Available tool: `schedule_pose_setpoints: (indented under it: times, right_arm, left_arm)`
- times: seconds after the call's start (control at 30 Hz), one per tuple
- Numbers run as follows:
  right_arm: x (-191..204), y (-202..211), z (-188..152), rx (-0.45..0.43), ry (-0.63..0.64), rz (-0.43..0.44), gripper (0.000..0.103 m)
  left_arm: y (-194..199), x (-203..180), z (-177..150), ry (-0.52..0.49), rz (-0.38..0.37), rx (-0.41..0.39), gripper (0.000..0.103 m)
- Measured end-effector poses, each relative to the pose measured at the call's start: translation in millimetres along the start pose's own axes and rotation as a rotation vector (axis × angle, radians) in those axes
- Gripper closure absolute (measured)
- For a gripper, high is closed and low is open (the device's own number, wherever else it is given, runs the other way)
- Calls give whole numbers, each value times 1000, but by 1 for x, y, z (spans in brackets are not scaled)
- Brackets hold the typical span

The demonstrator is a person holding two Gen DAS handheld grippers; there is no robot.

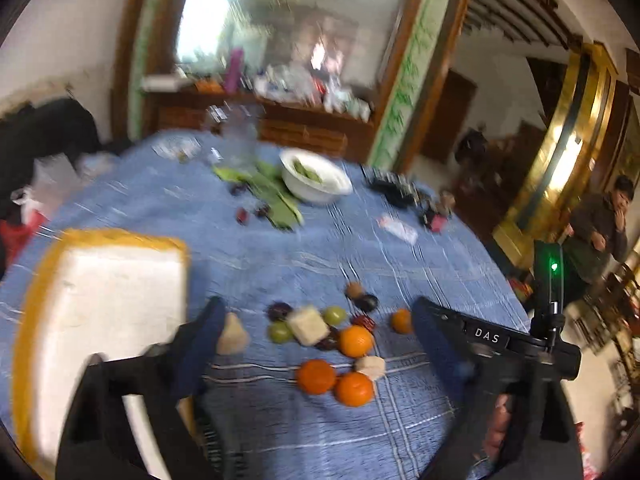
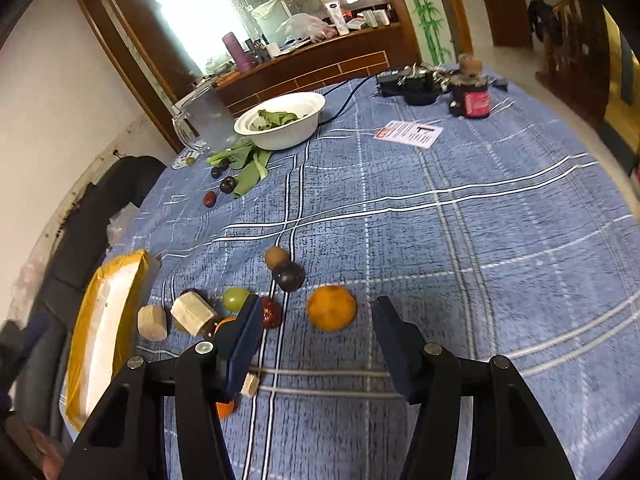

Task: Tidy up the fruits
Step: 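Grasp a white yam cube with the left gripper while the right gripper grasps a tangerine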

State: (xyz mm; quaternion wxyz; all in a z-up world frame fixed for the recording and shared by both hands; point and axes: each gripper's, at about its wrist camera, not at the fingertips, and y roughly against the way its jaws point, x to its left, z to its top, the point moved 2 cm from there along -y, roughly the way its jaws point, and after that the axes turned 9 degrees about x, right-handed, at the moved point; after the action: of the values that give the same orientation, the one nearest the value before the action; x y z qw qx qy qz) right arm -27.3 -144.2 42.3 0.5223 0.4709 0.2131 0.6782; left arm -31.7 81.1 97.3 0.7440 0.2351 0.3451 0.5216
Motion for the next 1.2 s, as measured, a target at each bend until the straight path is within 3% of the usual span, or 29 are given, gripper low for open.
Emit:
schedule_pose_setpoints:
  times: [0.03,0.1,0.37,0.63,0.67,0.73,0.77,0.87,1.03,1.2]
  right_arm:
    - [-1,0,-1,-1,-1,10,42]
    - [-7,-7,-1,11,-3,20,42]
    - [2,-34,-5,61,55,-16,50]
    - [8,-44,-6,59,106,-94,51]
    - [7,-46,-6,65,106,-101,51]
    - [9,-49,-6,64,116,-125,51]
    - [11,-50,-5,65,122,-133,52]
    - [12,-52,-6,60,134,-171,68]
    - [8,-46,-5,43,103,-147,68]
    - [9,-39,-5,23,97,-140,68]
  left_arm:
    - [-11,-2,2,-1,-19,29,33]
    - [-36,-2,4,7,-35,88,39]
    - [-89,7,5,34,-37,156,40]
    - [-111,6,-4,-9,-25,188,40]
    - [-115,5,-6,-13,-23,197,43]
    - [-114,3,-6,-40,29,187,67]
    - [-113,4,-6,-48,48,181,69]
    - [-111,9,-6,-28,21,180,69]
    - [-113,6,-8,-53,33,173,68]
    - [-119,-12,-13,-164,145,158,63]
